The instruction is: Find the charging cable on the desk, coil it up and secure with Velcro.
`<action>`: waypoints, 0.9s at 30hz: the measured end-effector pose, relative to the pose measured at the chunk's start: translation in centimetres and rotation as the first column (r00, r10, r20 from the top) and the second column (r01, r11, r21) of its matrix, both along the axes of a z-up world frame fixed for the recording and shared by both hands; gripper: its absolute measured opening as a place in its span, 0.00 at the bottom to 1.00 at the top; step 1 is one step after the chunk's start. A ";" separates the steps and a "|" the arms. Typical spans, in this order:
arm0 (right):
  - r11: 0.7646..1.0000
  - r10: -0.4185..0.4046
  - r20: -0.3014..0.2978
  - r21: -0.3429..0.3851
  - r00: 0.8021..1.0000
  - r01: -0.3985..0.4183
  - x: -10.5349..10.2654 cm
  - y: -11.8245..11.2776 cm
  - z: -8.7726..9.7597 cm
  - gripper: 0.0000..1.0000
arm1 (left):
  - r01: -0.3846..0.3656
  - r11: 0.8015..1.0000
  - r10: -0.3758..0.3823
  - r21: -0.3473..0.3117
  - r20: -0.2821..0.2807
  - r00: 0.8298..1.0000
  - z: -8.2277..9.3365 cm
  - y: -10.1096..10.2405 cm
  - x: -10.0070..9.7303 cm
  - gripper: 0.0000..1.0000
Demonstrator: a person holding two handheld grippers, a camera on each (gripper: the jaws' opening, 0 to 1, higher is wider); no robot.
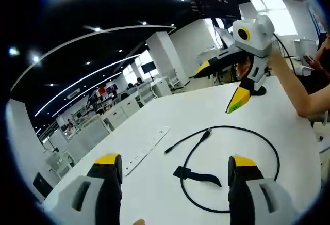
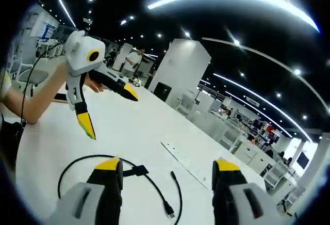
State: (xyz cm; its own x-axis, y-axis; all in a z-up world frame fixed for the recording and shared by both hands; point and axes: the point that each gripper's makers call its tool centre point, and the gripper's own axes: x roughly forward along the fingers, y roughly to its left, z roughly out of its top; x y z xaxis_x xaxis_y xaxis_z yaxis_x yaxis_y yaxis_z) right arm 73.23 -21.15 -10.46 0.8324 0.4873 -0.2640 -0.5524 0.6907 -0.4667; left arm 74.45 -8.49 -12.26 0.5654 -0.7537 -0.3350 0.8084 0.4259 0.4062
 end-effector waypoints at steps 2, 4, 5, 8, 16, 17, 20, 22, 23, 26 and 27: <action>1.000 -0.008 -0.021 0.001 1.000 0.008 0.4 -0.2 -0.6 0.70 | 0.013 1.000 -0.013 0.006 -0.017 1.000 -0.6 -0.2 0.0 0.87; 1.000 -0.009 -0.039 0.002 0.999 0.009 0.7 -0.3 -1.2 0.71 | 0.017 1.000 -0.017 0.018 -0.034 0.999 -1.2 -0.4 0.2 0.87; 1.000 -0.005 -0.055 0.004 0.998 0.005 0.9 -0.3 -1.7 0.71 | 0.017 1.000 -0.016 0.024 -0.043 0.999 -1.5 -0.4 0.3 0.87; 1.000 0.002 -0.096 0.010 0.995 -0.001 1.2 -0.3 -2.6 0.70 | 0.012 0.999 -0.010 0.030 -0.071 0.997 -2.3 -0.5 0.7 0.87; 1.000 -0.017 -0.117 0.009 0.993 0.018 1.5 -0.9 -3.1 0.70 | 0.007 0.998 0.000 0.060 -0.117 0.993 -4.0 -0.4 1.2 0.87; 1.000 -0.018 -0.116 0.009 0.993 0.019 1.5 -1.0 -3.1 0.70 | 0.006 0.998 0.002 0.062 -0.121 0.993 -4.2 -0.4 1.2 0.87; 1.000 -0.019 -0.114 0.004 0.993 0.020 1.5 -1.1 -3.0 0.70 | 0.009 0.997 0.001 0.074 -0.129 0.992 -4.7 -0.4 1.2 0.87; 1.000 -0.020 -0.112 -0.004 0.993 0.020 1.5 -1.1 -3.1 0.70 | 0.016 0.996 -0.003 0.093 -0.137 0.991 -5.2 -0.3 1.2 0.87; 1.000 -0.022 -0.111 -0.005 0.994 0.021 1.5 -1.1 -3.1 0.70 | 0.020 0.995 -0.005 0.101 -0.144 0.989 -5.5 -0.4 1.2 0.87; 1.000 -0.020 -0.112 -0.008 0.994 0.020 1.4 -1.1 -3.2 0.70 | 0.023 0.993 -0.004 0.112 -0.163 0.987 -6.1 -0.5 1.4 0.87; 1.000 -0.016 -0.113 -0.010 0.993 0.015 1.3 -1.0 -3.2 0.70 | 0.027 0.994 -0.009 0.102 -0.176 0.984 -6.2 -0.7 1.4 0.87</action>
